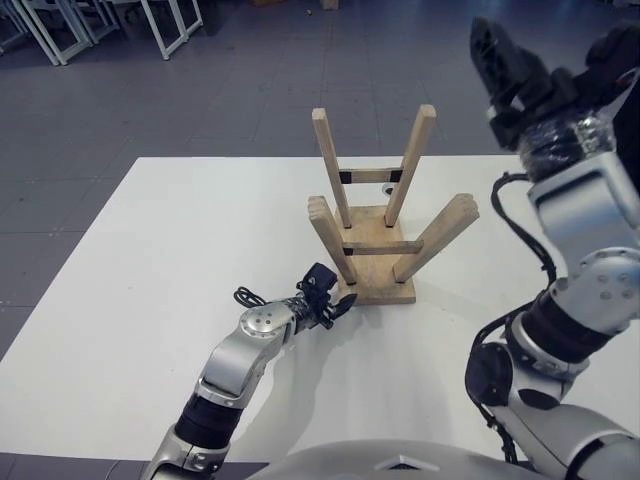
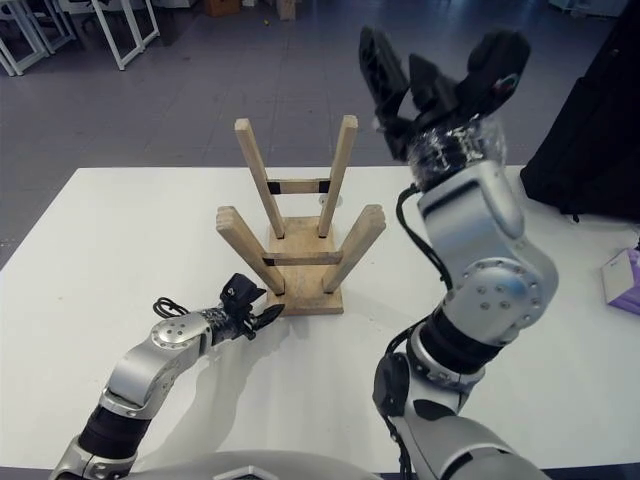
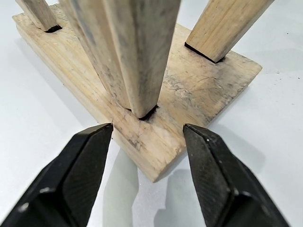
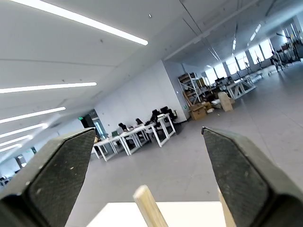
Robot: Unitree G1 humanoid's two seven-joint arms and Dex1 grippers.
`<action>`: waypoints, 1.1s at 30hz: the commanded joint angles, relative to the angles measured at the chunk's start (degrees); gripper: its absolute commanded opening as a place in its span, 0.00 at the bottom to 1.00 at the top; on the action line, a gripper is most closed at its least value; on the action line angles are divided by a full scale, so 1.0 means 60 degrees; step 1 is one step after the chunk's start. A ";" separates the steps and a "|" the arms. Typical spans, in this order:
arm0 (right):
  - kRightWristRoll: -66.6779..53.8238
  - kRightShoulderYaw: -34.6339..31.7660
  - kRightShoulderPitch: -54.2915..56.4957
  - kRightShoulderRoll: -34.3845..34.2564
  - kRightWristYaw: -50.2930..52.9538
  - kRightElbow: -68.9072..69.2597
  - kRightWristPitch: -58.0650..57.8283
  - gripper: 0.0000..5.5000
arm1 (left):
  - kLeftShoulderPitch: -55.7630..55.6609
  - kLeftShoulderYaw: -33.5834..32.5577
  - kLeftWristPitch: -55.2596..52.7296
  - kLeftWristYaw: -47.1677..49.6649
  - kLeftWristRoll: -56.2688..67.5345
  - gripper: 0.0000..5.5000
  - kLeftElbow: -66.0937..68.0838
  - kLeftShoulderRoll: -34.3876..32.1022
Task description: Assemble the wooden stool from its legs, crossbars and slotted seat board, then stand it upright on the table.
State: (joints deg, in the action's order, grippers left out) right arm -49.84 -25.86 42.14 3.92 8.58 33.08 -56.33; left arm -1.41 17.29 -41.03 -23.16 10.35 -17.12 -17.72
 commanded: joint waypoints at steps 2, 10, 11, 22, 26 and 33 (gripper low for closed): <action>0.2516 0.1330 -0.1391 0.2978 -0.1826 -0.1446 0.1602 0.75 | 0.0810 -0.0310 -0.0673 0.0123 0.0076 0.50 -0.0399 -0.0267; 0.5825 0.3876 -0.5365 0.4493 -0.4157 -0.2552 0.4690 0.75 | 0.0744 -0.1795 -0.0710 -0.0259 0.0272 0.50 -0.1254 -0.1195; 0.5876 0.4168 -0.5415 0.4383 -0.4303 -0.2341 0.4677 0.75 | 0.0887 -0.1965 -0.0693 -0.0282 0.0251 0.50 -0.1185 -0.1339; 0.5280 0.6595 -0.3113 0.3004 -0.5607 -0.0203 0.3594 0.75 | 0.0927 -0.4704 0.0117 -0.0046 0.0308 0.50 0.0411 -0.2129; 0.5198 0.6221 -0.3305 0.3147 -0.5651 -0.0244 0.3292 0.75 | 0.0884 -0.5223 0.0023 -0.0230 0.0422 0.50 0.0400 -0.2492; 0.5134 0.6512 -0.4155 0.5058 -0.7256 0.0390 0.2467 0.75 | 0.0967 -0.6123 -0.0261 -0.0769 0.2521 0.50 -0.0909 -0.1687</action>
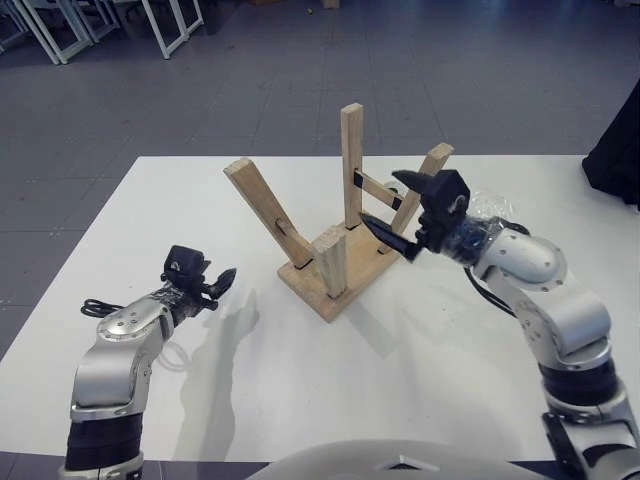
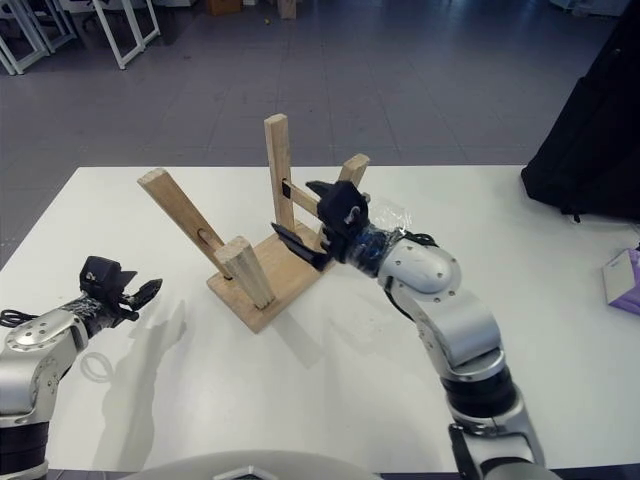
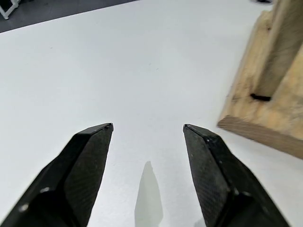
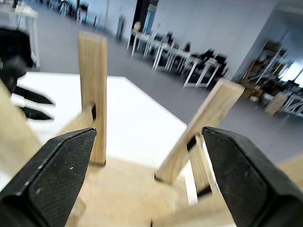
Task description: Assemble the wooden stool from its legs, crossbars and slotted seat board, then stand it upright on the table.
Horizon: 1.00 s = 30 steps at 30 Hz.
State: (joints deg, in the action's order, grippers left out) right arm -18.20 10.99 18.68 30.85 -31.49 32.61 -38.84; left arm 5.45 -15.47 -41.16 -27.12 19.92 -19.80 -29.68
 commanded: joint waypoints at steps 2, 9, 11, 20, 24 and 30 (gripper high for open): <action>-0.0075 0.0803 0.0205 0.0159 -0.0544 0.0441 -0.0539 0.75 | -0.0134 -0.0946 -0.0382 -0.0234 0.1441 0.50 -0.0626 0.0261; 0.0414 0.2092 0.2061 -0.2029 -0.0103 -0.0938 -0.0124 0.75 | 0.0569 -0.1539 -0.0138 -0.1605 0.1862 0.50 -0.0269 -0.1126; 0.0508 0.2163 0.2065 -0.2377 0.0062 -0.1082 -0.0060 0.75 | 0.0538 -0.1571 0.0064 -0.1942 0.1892 0.50 -0.0164 -0.1407; -0.1477 -0.1154 0.0228 -0.1086 0.0049 0.0634 -0.2646 0.75 | 0.0191 -0.1435 -0.0246 -0.4424 0.3495 0.68 -0.1580 -0.3278; -0.2049 -0.1168 -0.0177 0.0051 -0.0761 0.0945 -0.3141 0.75 | -0.0807 -0.0730 -0.0076 -0.3846 0.3538 0.80 -0.1836 -0.2884; -0.1753 -0.1617 -0.0037 0.1234 -0.1279 -0.0092 -0.2734 0.75 | -0.1755 0.0256 0.0072 -0.3396 0.3459 0.90 -0.1585 -0.2371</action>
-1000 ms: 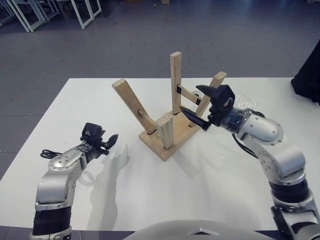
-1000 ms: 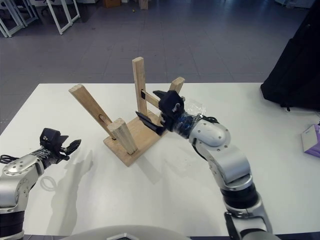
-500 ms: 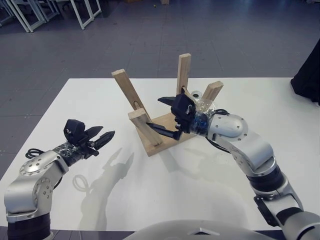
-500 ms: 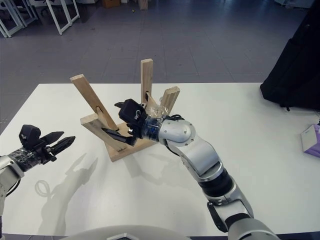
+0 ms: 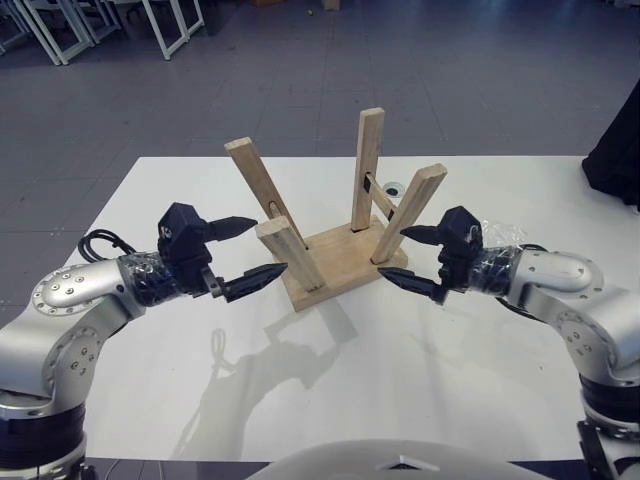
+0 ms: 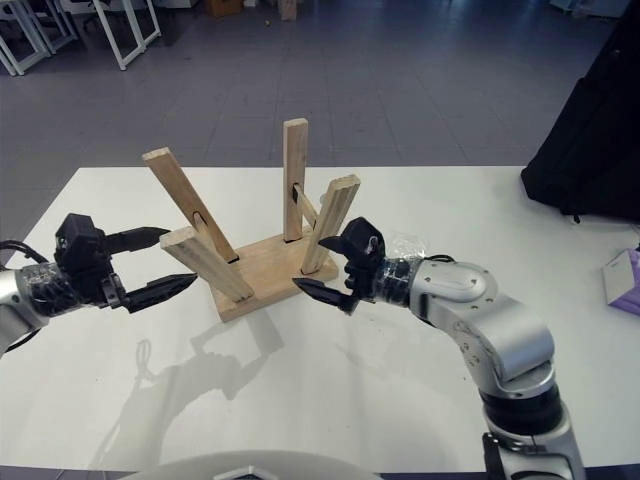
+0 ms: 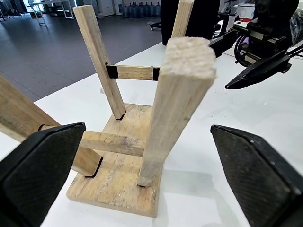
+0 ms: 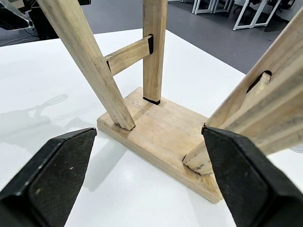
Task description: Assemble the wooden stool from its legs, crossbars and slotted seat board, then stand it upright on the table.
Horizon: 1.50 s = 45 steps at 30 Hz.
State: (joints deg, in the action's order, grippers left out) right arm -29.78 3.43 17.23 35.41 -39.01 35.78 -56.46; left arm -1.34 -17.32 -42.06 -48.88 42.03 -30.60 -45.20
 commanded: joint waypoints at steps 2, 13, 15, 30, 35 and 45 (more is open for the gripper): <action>0.0331 -0.0447 0.0282 0.0566 0.0168 -0.1030 0.0129 0.75 | -0.0930 0.0807 0.0199 0.0255 -0.0068 0.83 0.0399 0.0439; 0.0298 -0.0518 0.0672 0.2108 -0.1803 -0.3283 0.0802 0.75 | -0.1147 0.1291 0.0375 -0.0864 0.0163 0.51 0.0825 0.0135; 0.0376 -0.0372 0.0946 0.2221 -0.2191 -0.3707 0.0987 0.75 | -0.1412 0.1470 0.0333 -0.1190 0.0129 0.44 0.1146 -0.0035; -0.1373 -0.0948 0.1648 0.3069 -0.4967 -0.4259 0.0319 0.75 | -0.2438 0.1402 0.0253 -0.4206 0.0640 0.24 0.2823 -0.1432; -0.2449 -0.1201 0.1878 0.3117 -0.5346 -0.3605 -0.0271 0.75 | -0.2648 0.1630 0.0389 -0.4488 0.0462 0.24 0.3184 -0.1407; -0.2388 -0.0425 0.2351 0.1701 -0.4140 -0.3805 -0.0287 0.71 | -0.3014 0.2232 0.0177 -0.4757 0.0527 0.24 0.3348 -0.1201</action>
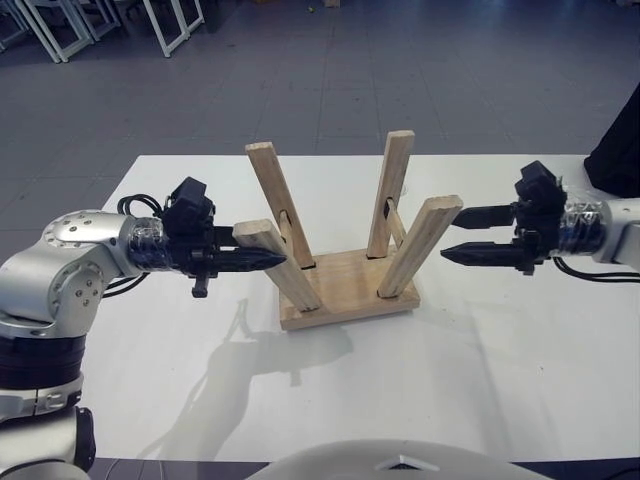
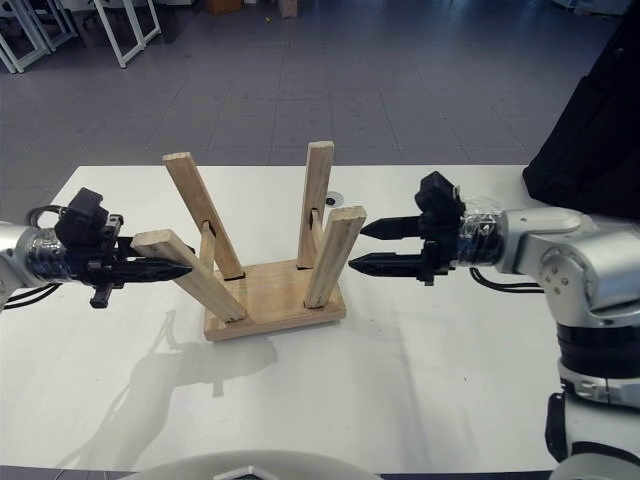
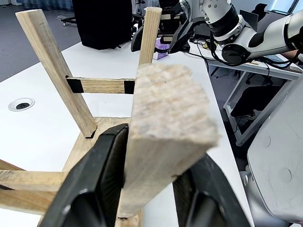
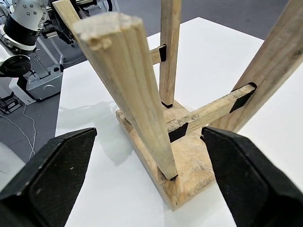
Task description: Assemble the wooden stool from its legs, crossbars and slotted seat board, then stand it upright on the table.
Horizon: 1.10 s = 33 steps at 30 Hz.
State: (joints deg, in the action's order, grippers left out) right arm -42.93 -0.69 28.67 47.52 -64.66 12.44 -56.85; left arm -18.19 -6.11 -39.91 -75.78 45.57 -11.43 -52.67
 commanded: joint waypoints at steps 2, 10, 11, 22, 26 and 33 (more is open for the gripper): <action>-0.0161 0.0454 0.0609 -0.0702 0.0303 -0.0077 -0.0262 0.65 | -0.0299 0.0514 -0.0191 -0.0330 -0.0130 0.24 0.0230 0.0020; -0.0520 0.0413 0.0637 -0.0749 0.0140 -0.0549 -0.0811 0.38 | -0.0590 0.0836 -0.0220 -0.0940 -0.0358 0.24 0.0985 -0.0108; -0.0655 0.0420 0.0572 -0.0680 0.0113 -0.0459 -0.0992 0.35 | -0.0625 0.0870 -0.0272 -0.0990 -0.0324 0.24 0.1050 -0.0072; -0.4794 -0.0220 0.2708 -0.0375 0.0161 -0.2517 -0.5926 0.38 | -0.1942 0.0863 -0.3267 -0.1876 0.1528 0.28 0.2553 -0.0279; -0.3077 0.0268 0.2530 -0.1286 0.1200 -0.4181 -0.4826 0.50 | -0.3395 0.1768 -0.0937 -0.0929 -0.1026 0.38 0.5746 0.1020; -0.0872 -0.0562 0.3390 -0.1289 0.1541 -0.7370 -0.1855 0.71 | -0.3337 0.1253 0.0833 -0.1193 -0.2396 0.56 0.8494 0.1151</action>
State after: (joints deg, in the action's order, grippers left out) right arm -50.41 0.95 44.66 39.43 -57.77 -26.58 -74.27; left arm -38.92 4.07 -37.16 -83.40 32.22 38.01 -45.08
